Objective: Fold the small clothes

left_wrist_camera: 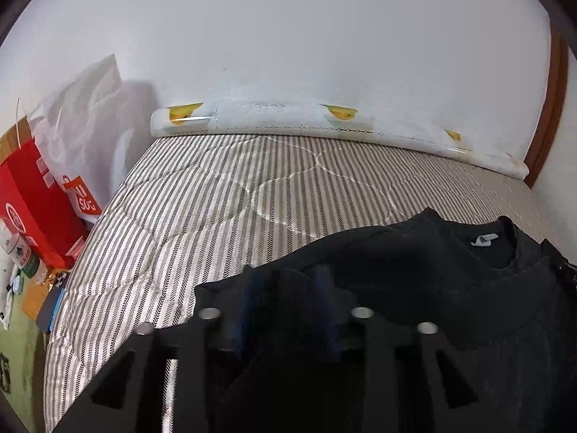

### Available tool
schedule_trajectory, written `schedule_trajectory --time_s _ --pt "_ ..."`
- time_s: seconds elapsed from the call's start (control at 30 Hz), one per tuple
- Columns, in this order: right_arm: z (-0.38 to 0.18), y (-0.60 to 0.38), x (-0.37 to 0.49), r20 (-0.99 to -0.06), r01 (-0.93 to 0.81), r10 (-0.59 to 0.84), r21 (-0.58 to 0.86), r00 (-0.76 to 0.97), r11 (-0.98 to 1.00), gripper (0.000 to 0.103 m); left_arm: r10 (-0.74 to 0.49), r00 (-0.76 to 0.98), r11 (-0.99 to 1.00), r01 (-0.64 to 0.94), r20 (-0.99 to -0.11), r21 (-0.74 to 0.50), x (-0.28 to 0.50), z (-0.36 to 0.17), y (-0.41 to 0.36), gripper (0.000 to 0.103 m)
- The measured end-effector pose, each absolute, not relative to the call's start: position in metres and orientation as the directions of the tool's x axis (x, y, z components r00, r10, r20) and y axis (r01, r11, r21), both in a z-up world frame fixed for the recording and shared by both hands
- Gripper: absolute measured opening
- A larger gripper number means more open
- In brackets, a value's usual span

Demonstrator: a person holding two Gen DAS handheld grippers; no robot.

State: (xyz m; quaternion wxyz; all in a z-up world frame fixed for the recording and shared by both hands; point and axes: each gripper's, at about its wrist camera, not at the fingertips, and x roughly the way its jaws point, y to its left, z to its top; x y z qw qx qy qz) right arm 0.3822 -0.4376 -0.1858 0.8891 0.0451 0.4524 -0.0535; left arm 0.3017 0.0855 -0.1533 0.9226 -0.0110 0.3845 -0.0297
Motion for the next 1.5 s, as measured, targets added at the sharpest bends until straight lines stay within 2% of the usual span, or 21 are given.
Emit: schedule_trajectory --time_s 0.17,0.4,0.73,0.87,1.03,1.2,1.33,1.5 --pt "-0.185 -0.437 0.381 -0.806 0.137 -0.061 0.025 0.589 0.990 0.025 -0.067 0.725 0.997 0.065 -0.686 -0.028 0.297 -0.149 0.081 0.051" --pt "-0.180 -0.441 0.374 -0.784 0.139 -0.047 0.051 0.619 0.989 0.027 -0.072 0.749 0.997 0.071 -0.659 -0.028 0.291 -0.143 0.080 0.052" --pt "-0.174 -0.442 0.371 -0.764 0.142 -0.054 0.049 0.643 0.989 0.028 -0.083 0.794 0.996 0.093 -0.602 -0.014 0.277 -0.134 0.076 0.062" --pt "-0.167 -0.442 0.365 -0.767 0.148 -0.073 0.029 0.638 0.989 0.042 -0.090 0.789 0.995 0.093 -0.607 -0.026 0.277 -0.133 0.078 0.062" --pt "-0.145 -0.436 0.337 -0.757 0.120 -0.064 0.020 0.651 0.993 0.046 -0.105 0.789 0.994 0.093 -0.606 -0.050 0.275 -0.131 0.081 0.062" --pt "-0.117 -0.413 0.292 -0.726 0.066 -0.018 0.038 0.687 0.997 0.055 -0.110 0.796 0.994 0.099 -0.596 -0.051 0.269 -0.128 0.079 0.062" --pt "-0.107 -0.386 0.263 -0.714 0.042 0.006 0.049 0.700 0.998 0.058 -0.124 0.796 0.992 0.103 -0.592 -0.070 0.260 -0.124 0.084 0.062" --pt "-0.105 -0.351 0.232 -0.707 0.017 0.048 0.084 0.705 0.996 0.058 -0.168 0.767 0.984 0.092 -0.619 -0.152 0.227 -0.125 0.109 0.062"
